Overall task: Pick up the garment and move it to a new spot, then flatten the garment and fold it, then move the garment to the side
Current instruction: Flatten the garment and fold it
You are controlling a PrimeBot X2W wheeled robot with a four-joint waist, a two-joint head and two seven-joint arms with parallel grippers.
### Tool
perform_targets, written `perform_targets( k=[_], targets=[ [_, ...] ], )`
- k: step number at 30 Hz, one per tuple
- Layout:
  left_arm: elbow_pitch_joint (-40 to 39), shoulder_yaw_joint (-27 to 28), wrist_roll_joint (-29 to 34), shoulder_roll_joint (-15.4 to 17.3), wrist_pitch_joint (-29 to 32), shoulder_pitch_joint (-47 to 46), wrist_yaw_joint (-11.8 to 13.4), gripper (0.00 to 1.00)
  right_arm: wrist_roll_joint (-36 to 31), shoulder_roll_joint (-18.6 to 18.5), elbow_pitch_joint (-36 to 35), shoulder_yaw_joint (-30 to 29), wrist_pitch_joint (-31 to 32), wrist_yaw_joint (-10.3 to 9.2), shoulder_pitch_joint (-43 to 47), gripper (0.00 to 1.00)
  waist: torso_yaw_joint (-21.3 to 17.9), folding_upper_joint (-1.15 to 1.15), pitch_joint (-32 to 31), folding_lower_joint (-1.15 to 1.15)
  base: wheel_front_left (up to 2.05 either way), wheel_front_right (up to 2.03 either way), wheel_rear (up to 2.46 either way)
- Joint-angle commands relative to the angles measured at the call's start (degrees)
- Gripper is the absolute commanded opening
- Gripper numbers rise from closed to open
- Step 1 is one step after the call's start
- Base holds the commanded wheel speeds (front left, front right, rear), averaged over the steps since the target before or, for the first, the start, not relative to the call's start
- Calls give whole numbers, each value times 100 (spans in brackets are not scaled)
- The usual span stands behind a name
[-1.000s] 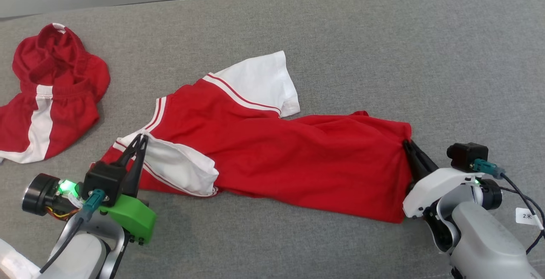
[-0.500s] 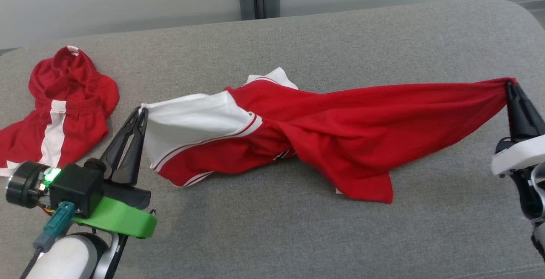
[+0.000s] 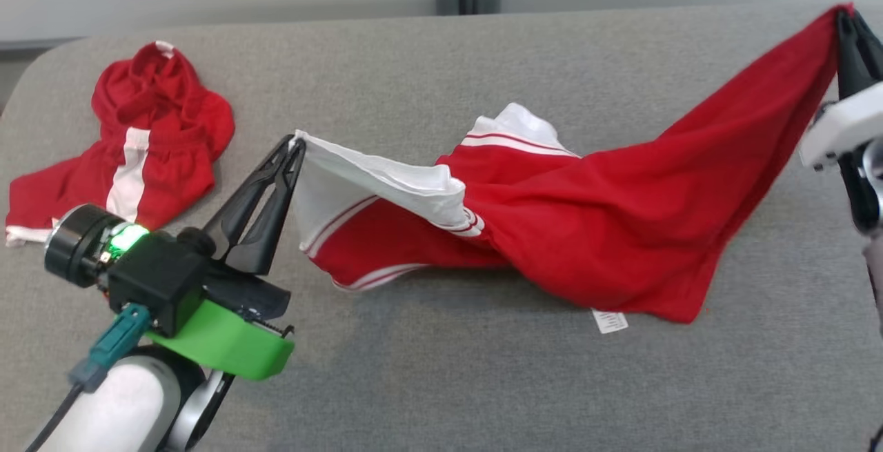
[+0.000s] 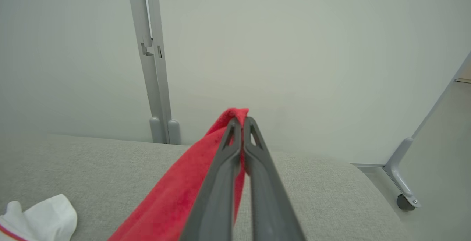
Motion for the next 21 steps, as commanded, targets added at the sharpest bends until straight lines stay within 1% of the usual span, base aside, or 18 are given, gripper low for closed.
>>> perform_targets(
  k=[1,3,5,7,9,12,17,21],
  targets=[
    [150,-40,67,-44,-71,-122,-52,0,-169,103,279,54,-197,-5,-243,100,293,0,307,0,0,0,0],
    [340,-118,89,-122,-142,-154,-86,0,-324,291,628,192,-480,-5,-450,100,293,0,329,0,0,0,0],
    [483,-149,143,-158,-225,-171,-76,0,-362,368,806,306,-702,-6,-532,100,256,0,324,0,0,0,0],
    [582,-146,171,-192,-314,-131,-18,0,-321,447,812,395,-820,-6,-390,100,185,0,304,0,0,0,0],
    [660,-106,229,-168,-407,-77,43,0,-176,542,675,508,-862,-6,-79,100,99,0,273,0,0,0,0],
    [750,-46,309,-119,-535,-13,143,0,151,557,78,640,-864,-6,514,100,-34,0,248,0,0,0,0],
    [904,50,317,-123,-746,99,283,0,517,600,-1046,876,-864,-6,2168,100,-246,0,148,0,0,0,0],
    [994,87,265,-133,-842,195,334,0,668,752,-1696,973,-865,-6,3385,100,-359,0,33,0,0,0,0]
  ],
)
